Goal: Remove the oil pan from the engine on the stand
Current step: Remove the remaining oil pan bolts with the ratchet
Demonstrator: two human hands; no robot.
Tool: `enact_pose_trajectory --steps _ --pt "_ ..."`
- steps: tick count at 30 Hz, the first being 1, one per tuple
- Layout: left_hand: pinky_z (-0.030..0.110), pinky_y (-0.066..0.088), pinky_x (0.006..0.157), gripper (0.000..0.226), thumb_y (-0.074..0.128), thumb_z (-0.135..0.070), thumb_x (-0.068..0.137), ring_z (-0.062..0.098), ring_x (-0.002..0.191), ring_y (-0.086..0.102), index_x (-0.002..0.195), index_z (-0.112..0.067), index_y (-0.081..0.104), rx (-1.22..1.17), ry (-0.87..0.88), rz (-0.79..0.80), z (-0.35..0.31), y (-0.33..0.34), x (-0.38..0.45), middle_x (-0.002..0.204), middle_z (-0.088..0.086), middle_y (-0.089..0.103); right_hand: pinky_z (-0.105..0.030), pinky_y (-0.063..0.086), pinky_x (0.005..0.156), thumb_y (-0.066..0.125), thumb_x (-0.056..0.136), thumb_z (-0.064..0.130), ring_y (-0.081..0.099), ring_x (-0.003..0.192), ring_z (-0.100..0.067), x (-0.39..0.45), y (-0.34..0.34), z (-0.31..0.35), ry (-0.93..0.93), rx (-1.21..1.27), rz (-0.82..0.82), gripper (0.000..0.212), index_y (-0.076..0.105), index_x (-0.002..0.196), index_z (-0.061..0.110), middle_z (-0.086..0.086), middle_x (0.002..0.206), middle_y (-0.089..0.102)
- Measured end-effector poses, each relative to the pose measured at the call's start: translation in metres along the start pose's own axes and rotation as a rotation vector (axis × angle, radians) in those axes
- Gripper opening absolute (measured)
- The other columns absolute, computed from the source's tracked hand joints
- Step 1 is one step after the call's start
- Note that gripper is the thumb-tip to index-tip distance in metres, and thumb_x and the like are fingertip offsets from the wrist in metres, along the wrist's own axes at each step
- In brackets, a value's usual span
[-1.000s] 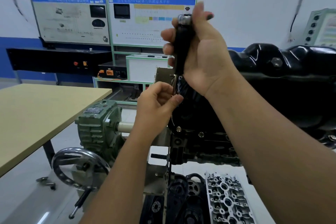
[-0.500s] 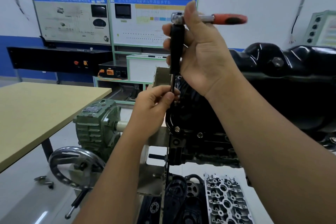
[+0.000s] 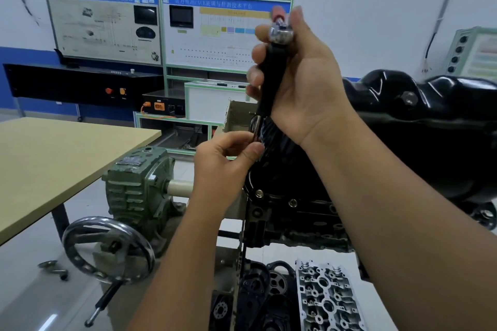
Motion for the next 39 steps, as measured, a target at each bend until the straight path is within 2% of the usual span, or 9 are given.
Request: enact_pose_trajectory --steps 4,6,9,12,17,21,24,35,39 --pt "0.049 0.062 0.083 0.019 0.077 -0.003 0.088 0.021 0.082 0.073 0.098 -0.019 0.078 -0.031 -0.009 0.06 0.002 -0.001 0.001 0.085 0.001 0.077 -0.033 0.054 0.068 0.047 0.109 0.037 0.067 0.075 -0.02 -0.004 -0.001 0.001 -0.012 0.048 0.021 0.033 0.057 0.113 0.005 -0.007 0.09 0.071" --pt "0.054 0.061 0.084 0.016 0.077 -0.003 0.088 0.027 0.083 0.074 0.098 -0.015 0.079 -0.025 -0.009 0.051 0.003 -0.002 0.001 0.085 0.002 0.078 -0.036 0.056 0.077 0.055 0.106 0.025 0.068 0.085 -0.021 -0.006 -0.004 0.001 -0.031 0.089 0.06 0.011 0.057 0.102 0.015 -0.005 0.095 0.07" --pt "0.056 0.06 0.084 0.016 0.078 -0.003 0.087 0.031 0.082 0.074 0.095 -0.017 0.079 -0.023 -0.028 0.023 0.001 -0.002 0.001 0.084 0.003 0.078 -0.035 0.052 0.077 0.062 0.099 0.014 0.066 0.086 -0.02 -0.009 -0.005 0.0 -0.063 0.068 0.11 0.016 0.056 0.087 0.024 0.0 0.094 0.068" --pt "0.052 0.06 0.085 0.014 0.076 -0.004 0.089 0.024 0.081 0.072 0.097 -0.015 0.079 0.018 -0.006 0.054 -0.001 -0.002 0.002 0.086 0.003 0.076 -0.03 0.052 0.072 0.059 0.102 0.021 0.065 0.087 -0.018 -0.009 -0.002 0.0 -0.095 0.008 0.127 0.008 0.067 0.101 0.022 -0.001 0.1 0.07" --pt "0.034 0.059 0.084 0.014 0.067 0.0 0.096 0.012 0.087 0.069 0.098 -0.013 0.074 0.076 0.014 0.176 -0.004 -0.005 0.001 0.09 -0.001 0.074 -0.035 0.042 0.07 0.038 0.111 0.044 0.061 0.073 -0.019 -0.002 0.001 -0.001 -0.035 -0.042 0.074 0.04 0.062 0.11 0.013 -0.001 0.092 0.072" --pt "0.05 0.059 0.091 0.019 0.064 0.004 0.096 0.029 0.095 0.072 0.097 -0.012 0.074 -0.003 -0.026 0.175 -0.003 -0.008 0.001 0.093 0.008 0.075 -0.036 0.049 0.071 0.054 0.106 0.023 0.068 0.082 -0.03 -0.005 -0.002 -0.002 -0.094 -0.014 0.111 0.011 0.064 0.104 0.019 -0.006 0.102 0.071" --pt "0.052 0.059 0.091 0.022 0.068 0.004 0.093 0.029 0.093 0.074 0.097 -0.017 0.076 0.008 -0.02 0.151 -0.004 -0.008 0.001 0.094 0.007 0.077 -0.036 0.052 0.071 0.058 0.103 0.014 0.07 0.085 -0.034 -0.007 -0.004 -0.002 -0.113 0.022 0.115 0.008 0.064 0.102 0.019 -0.004 0.099 0.071" --pt "0.033 0.061 0.083 0.017 0.077 -0.005 0.09 0.009 0.08 0.072 0.104 -0.014 0.079 0.095 0.009 -0.029 -0.005 0.003 -0.002 0.087 -0.01 0.076 -0.041 0.049 0.075 0.059 0.104 0.02 0.073 0.083 -0.034 -0.002 0.0 -0.002 -0.151 0.054 -0.025 0.003 0.061 0.102 0.017 -0.005 0.099 0.074" --pt "0.031 0.061 0.08 0.012 0.079 -0.015 0.09 0.008 0.081 0.071 0.094 -0.026 0.076 -0.005 -0.076 -0.106 -0.001 0.001 -0.008 0.083 -0.007 0.075 -0.042 0.049 0.076 0.055 0.106 0.029 0.069 0.076 -0.026 0.002 0.001 -0.002 -0.137 0.056 -0.073 0.018 0.062 0.101 0.013 -0.008 0.099 0.073"
Point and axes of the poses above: each hand's wrist, its own x-axis towards the middle knuckle, its own y-axis out of the palm, z = x × y, the point moved 1 cm from there along x, towards the middle knuckle
